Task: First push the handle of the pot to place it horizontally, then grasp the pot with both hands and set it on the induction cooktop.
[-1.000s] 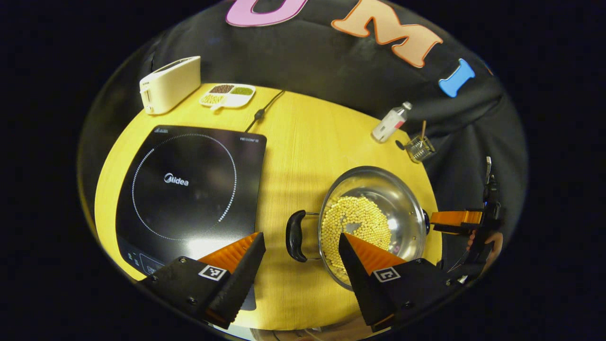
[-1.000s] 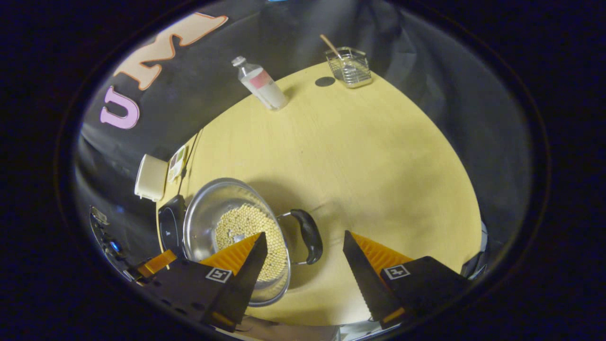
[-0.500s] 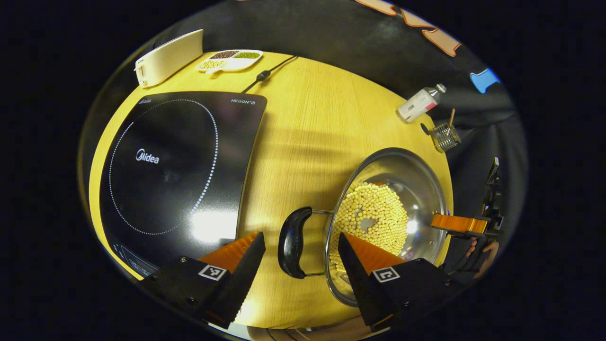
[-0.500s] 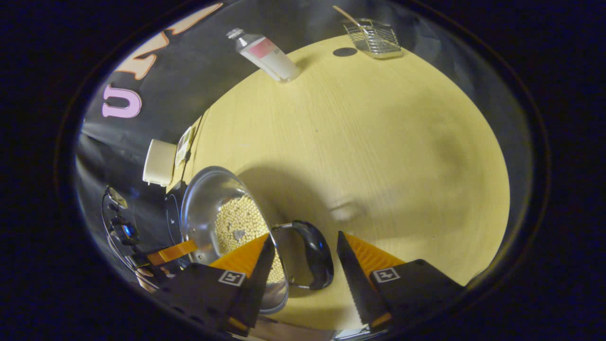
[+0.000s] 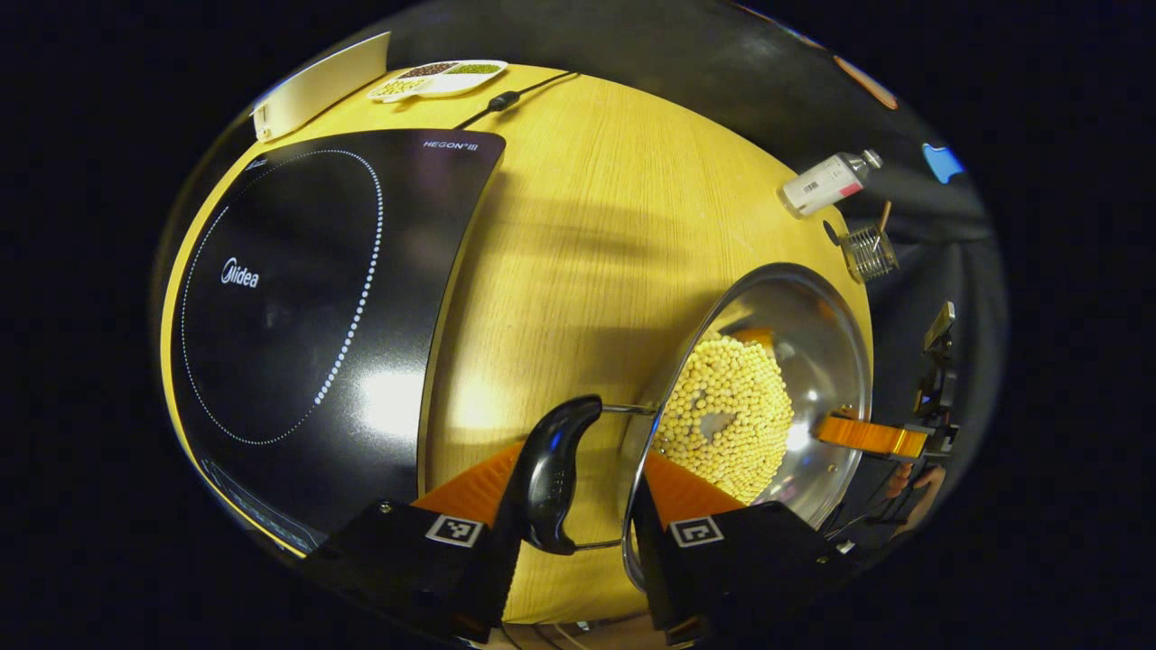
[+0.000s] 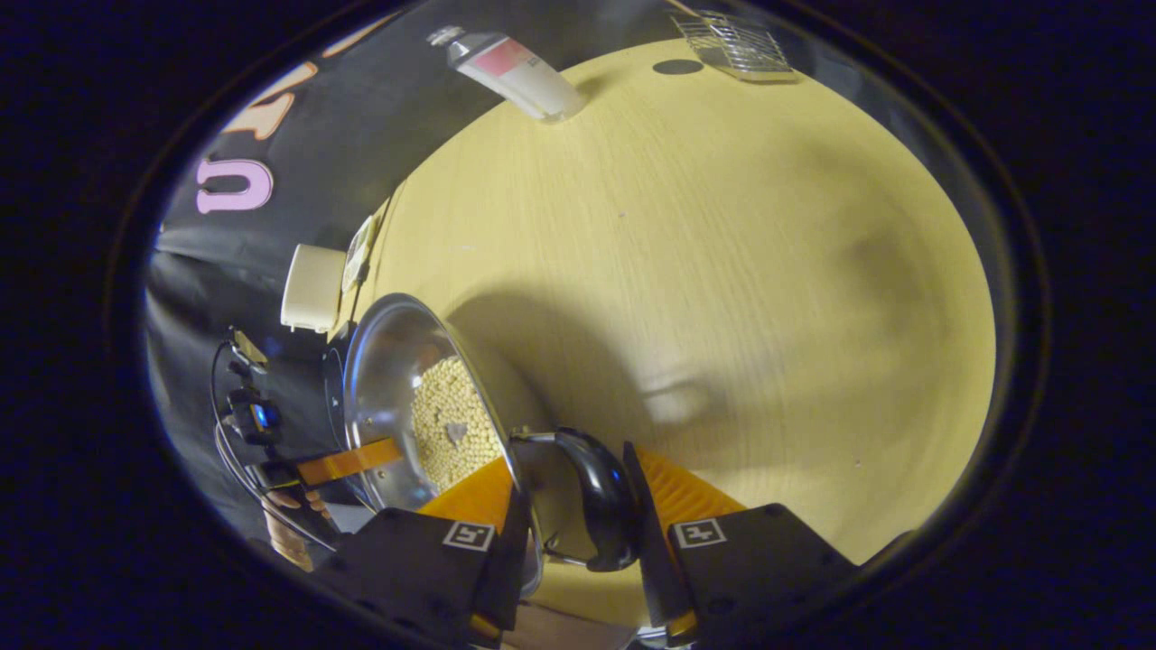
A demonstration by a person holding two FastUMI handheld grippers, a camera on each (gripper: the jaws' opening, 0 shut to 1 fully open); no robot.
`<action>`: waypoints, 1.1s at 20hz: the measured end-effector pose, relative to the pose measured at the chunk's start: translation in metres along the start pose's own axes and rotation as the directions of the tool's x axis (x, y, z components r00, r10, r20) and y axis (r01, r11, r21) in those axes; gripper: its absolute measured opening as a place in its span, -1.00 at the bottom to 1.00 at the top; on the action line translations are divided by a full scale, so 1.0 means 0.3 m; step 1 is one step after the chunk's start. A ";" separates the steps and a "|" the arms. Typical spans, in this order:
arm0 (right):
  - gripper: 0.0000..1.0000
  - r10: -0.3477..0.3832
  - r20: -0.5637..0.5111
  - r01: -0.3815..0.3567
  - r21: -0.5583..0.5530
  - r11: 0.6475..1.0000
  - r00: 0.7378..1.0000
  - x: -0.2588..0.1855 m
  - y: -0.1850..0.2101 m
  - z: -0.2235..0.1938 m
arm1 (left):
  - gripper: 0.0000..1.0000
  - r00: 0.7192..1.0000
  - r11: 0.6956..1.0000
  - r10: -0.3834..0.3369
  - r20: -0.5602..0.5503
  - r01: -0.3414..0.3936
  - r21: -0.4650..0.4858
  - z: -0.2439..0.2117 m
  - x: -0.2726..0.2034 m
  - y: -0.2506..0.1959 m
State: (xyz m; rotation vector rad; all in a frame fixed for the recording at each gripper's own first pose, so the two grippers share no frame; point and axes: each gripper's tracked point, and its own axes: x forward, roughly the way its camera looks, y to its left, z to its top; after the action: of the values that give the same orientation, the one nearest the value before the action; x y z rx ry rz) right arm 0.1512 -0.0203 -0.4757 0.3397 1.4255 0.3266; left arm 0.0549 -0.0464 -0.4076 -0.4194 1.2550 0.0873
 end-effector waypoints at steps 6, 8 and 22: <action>0.13 -0.028 0.007 0.029 -0.059 0.998 1.000 -0.058 0.000 -0.049 | 0.14 0.999 0.999 -0.010 0.042 0.009 0.031 -0.010 -0.071 -0.022; 0.13 -0.031 0.013 0.031 -0.053 0.998 0.999 -0.087 0.001 -0.084 | 0.14 0.999 0.999 -0.034 0.040 0.033 0.024 -0.030 -0.092 -0.029; 0.12 -0.114 0.145 0.105 0.071 0.992 0.983 -0.233 0.273 -0.369 | 0.17 0.984 0.980 -0.175 0.036 0.171 0.103 -0.088 -0.338 0.164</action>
State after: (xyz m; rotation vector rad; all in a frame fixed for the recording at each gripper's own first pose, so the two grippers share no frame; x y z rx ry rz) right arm 0.0316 0.0285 -0.3909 0.3287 1.3040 0.1630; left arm -0.0154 0.0060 -0.3322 -0.4364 1.1682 -0.1129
